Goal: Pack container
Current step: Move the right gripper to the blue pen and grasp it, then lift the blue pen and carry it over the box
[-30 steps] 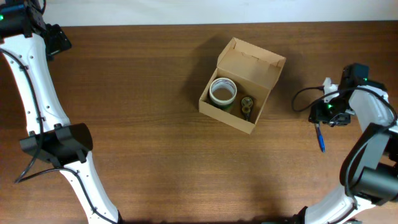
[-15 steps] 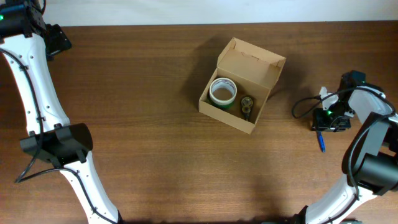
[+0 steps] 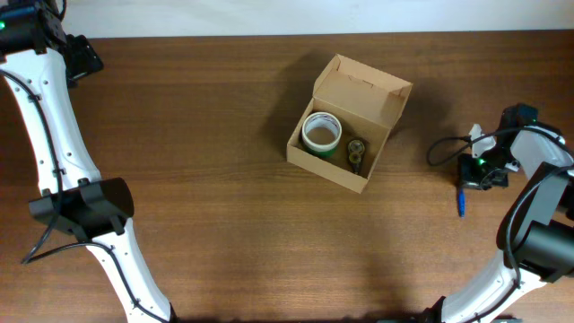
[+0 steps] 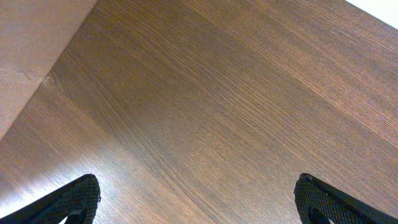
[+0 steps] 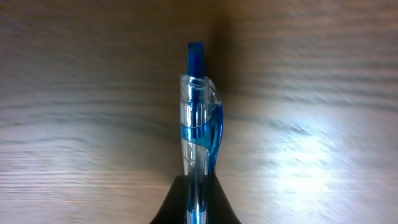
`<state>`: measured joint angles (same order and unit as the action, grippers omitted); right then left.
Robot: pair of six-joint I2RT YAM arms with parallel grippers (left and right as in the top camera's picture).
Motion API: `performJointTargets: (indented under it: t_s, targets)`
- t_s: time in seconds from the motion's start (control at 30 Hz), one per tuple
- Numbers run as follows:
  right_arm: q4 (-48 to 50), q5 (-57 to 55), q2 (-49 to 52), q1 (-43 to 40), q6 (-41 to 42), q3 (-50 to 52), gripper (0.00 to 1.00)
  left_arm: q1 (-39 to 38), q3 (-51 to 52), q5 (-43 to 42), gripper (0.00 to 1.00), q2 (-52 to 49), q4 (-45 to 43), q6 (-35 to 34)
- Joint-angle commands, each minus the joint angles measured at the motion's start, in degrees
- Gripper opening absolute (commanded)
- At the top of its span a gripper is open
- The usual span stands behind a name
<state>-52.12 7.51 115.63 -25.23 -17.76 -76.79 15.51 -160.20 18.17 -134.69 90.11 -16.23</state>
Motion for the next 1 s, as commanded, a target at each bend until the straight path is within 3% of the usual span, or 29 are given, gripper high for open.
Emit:
performJointTargets:
  t_s: [0.0, 0.33, 0.63, 0.97]
  targets:
    - [-0.4, 6.1, 0.5, 0.8, 2.5, -3.8, 0.04, 0.3, 0.2, -0.2, 1.00, -0.3, -0.1, 0.5]
    - [-15.2, 6.0, -1.5, 7.3, 6.3, -27.6, 0.04, 0.3, 0.2, -0.2, 1.00, -0.3, -0.1, 0.5]
    - [-28.3, 6.0, -1.5, 21.5, 2.0, -50.1, 0.04, 0.3, 0.2, -0.2, 1.00, -0.3, -0.1, 0.5]
    - [-33.0, 6.1, -0.9, 35.6, -8.1, -50.0, 0.04, 0.3, 0.2, -0.3, 1.00, -0.3, -0.1, 0.5]
